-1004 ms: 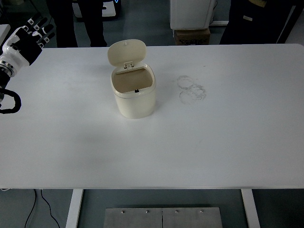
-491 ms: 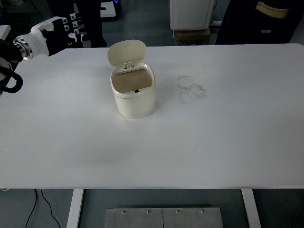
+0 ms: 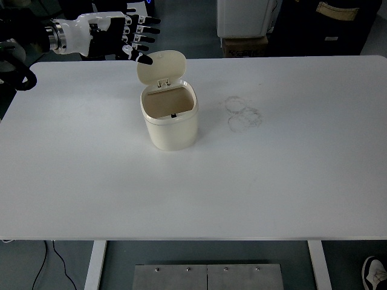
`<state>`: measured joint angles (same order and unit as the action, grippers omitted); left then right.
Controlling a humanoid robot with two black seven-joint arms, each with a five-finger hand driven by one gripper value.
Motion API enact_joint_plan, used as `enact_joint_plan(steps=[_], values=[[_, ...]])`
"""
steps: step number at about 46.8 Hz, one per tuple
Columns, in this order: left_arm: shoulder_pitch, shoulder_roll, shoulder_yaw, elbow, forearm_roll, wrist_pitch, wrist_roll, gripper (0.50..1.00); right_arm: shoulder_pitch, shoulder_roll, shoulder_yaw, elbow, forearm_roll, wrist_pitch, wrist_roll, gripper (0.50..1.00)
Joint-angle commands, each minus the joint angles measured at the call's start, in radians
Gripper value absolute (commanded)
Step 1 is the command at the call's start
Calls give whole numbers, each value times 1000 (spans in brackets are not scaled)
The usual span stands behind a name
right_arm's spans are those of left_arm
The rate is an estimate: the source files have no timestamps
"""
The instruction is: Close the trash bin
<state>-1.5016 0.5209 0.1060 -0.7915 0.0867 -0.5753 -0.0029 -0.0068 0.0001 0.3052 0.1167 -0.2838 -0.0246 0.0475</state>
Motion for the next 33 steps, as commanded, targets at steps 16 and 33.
enact_joint_plan(steps=[16,33], values=[[-74,-18,103,0,146,-36,17,1000,-1,0,0,0,0,0,0,991],[-78,-59,103,-6,191,-36,75,1000,-1,0,0,0,0,0,0,991]])
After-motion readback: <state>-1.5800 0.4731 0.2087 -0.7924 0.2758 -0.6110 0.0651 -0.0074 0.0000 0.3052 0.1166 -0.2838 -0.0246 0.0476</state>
